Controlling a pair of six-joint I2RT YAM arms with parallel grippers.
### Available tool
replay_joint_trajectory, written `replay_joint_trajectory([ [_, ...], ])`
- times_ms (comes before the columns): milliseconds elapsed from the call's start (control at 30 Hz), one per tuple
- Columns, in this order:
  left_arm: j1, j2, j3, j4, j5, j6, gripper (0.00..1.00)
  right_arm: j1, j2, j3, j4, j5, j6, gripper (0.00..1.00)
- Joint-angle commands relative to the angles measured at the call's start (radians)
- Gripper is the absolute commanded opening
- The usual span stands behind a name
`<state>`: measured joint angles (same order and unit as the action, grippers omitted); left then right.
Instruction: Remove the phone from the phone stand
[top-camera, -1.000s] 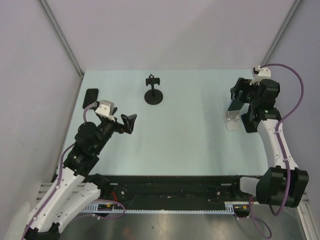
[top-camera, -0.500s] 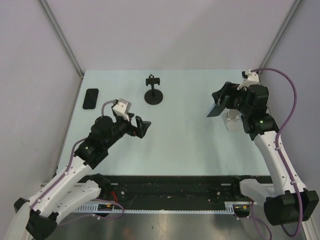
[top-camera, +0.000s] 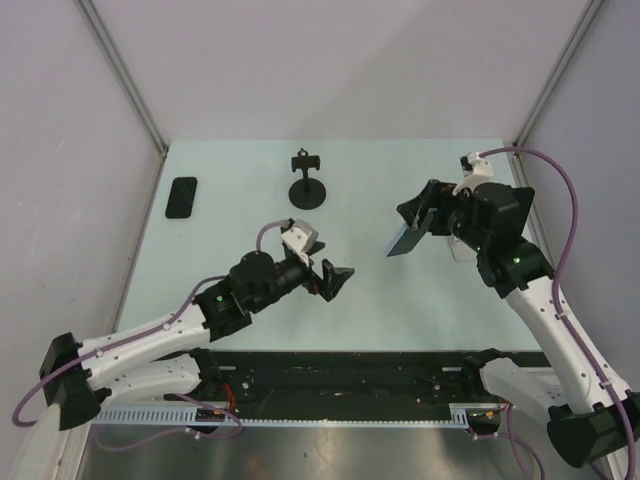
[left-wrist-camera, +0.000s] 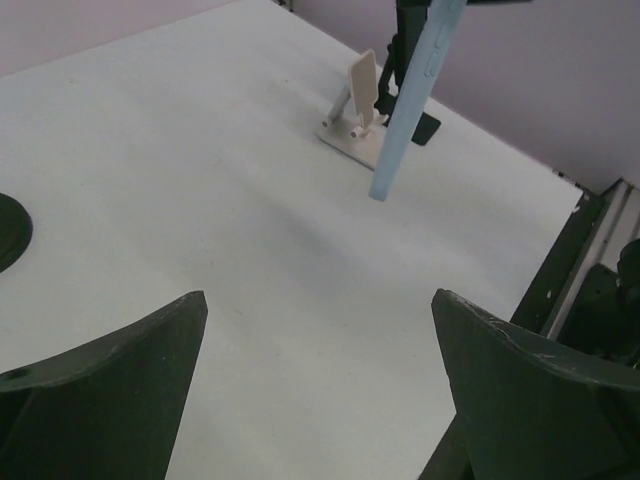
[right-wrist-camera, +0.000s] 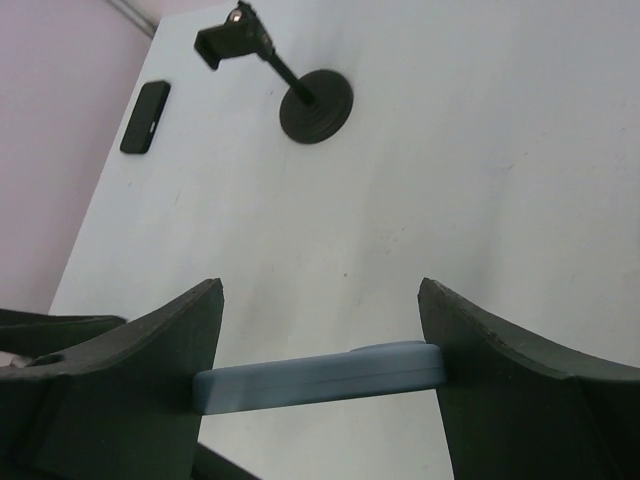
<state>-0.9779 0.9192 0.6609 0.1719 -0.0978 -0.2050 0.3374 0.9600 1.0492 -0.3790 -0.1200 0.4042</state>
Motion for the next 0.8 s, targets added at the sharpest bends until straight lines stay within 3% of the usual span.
replay_joint_trajectory([
  [0, -0.086, 0.085, 0.037, 0.147, -0.077, 0.114, 1.0, 0.07, -0.04, 0.025, 0.028, 0.037, 0.062, 0.0],
  [500, -0.176, 0.317, 0.078, 0.342, -0.108, 0.276, 0.97, 0.241, -0.061, 0.023, 0.037, 0.091, 0.107, 0.0],
  [600, -0.176, 0.345, 0.088, 0.348, -0.128, 0.266, 0.93, 0.255, -0.063, 0.023, 0.04, 0.097, 0.105, 0.0],
  [767, -0.177, 0.368, 0.098, 0.357, -0.134, 0.24, 0.73, 0.262, -0.066, 0.023, 0.035, 0.102, 0.105, 0.0],
])
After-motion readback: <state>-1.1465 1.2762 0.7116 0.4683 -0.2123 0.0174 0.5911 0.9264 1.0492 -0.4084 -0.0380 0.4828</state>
